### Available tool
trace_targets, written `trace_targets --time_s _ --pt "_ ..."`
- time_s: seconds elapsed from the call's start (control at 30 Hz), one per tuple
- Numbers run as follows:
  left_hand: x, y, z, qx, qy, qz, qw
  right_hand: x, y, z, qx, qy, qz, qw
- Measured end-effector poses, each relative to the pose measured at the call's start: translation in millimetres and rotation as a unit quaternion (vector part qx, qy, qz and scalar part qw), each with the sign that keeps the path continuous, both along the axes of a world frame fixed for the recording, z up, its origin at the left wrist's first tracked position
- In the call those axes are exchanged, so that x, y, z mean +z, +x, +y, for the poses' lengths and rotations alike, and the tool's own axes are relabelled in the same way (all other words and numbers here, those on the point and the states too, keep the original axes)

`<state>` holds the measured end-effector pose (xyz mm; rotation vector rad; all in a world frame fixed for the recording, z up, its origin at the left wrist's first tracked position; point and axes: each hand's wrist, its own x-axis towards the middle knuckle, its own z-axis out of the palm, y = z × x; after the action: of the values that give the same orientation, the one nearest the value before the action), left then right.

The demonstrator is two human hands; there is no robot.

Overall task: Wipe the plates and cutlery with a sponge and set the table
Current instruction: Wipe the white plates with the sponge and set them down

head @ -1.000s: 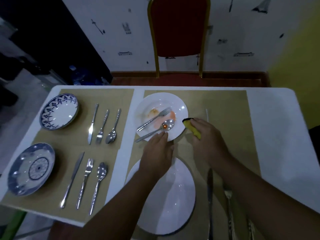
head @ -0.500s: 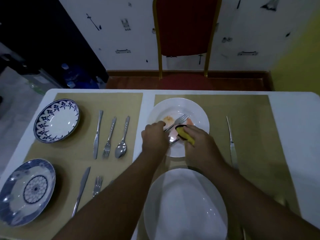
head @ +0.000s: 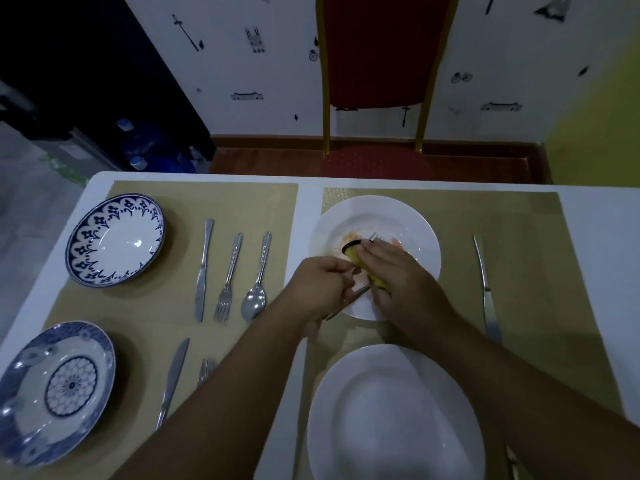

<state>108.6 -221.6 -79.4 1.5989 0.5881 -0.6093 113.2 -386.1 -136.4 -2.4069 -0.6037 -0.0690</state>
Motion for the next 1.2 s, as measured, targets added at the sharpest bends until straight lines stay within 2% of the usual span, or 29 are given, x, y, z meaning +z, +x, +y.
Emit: trace_targets --time_s 0.1,0.17,0.23,0.3,0.4,0.53,0.63,0.8,0.97,1.2 --pt "0.9 -16.0 8.1 0.007 -0.005 0.021 1.000 -4.9 14.1 -10.8 -0.007 -0.057 0.013 0.998" --pt "0.7 -24.3 10.1 0.019 -0.010 0.033 0.999 -1.7 21.6 -16.2 -0.047 -0.059 0.046 0.996" --pt "2.2 -28.8 8.0 0.039 -0.010 0.035 0.999 5.8 24.0 -18.7 -0.108 -0.008 0.057 0.992" --pt "3.9 -30.6 3.0 0.037 0.043 0.019 0.998 18.4 18.8 -17.8 -0.146 0.047 0.038 0.987" --pt "9.6 -33.1 -7.3 0.021 0.115 -0.015 0.993 34.1 -2.6 -7.3 -0.076 0.050 -0.013 0.996" --pt "19.3 -39.3 -16.3 0.019 0.133 -0.051 0.990 29.1 -25.7 0.2 0.069 -0.014 -0.075 0.995" --pt "21.8 -48.5 -21.5 0.021 0.153 -0.053 0.987 25.2 -21.0 -10.5 0.101 -0.059 -0.096 0.989" --pt "24.9 -71.6 -47.5 0.038 0.117 -0.020 0.992 32.1 -6.8 -45.5 -0.028 -0.089 -0.021 0.995" --pt "30.2 -79.0 -78.2 0.061 0.088 -0.024 0.994 43.3 -26.6 -90.0 -0.125 -0.004 0.045 0.991" --pt "39.9 -74.5 -126.1 -0.009 0.052 -0.049 0.997 46.7 -70.6 -141.9 -0.189 0.080 0.089 0.975"
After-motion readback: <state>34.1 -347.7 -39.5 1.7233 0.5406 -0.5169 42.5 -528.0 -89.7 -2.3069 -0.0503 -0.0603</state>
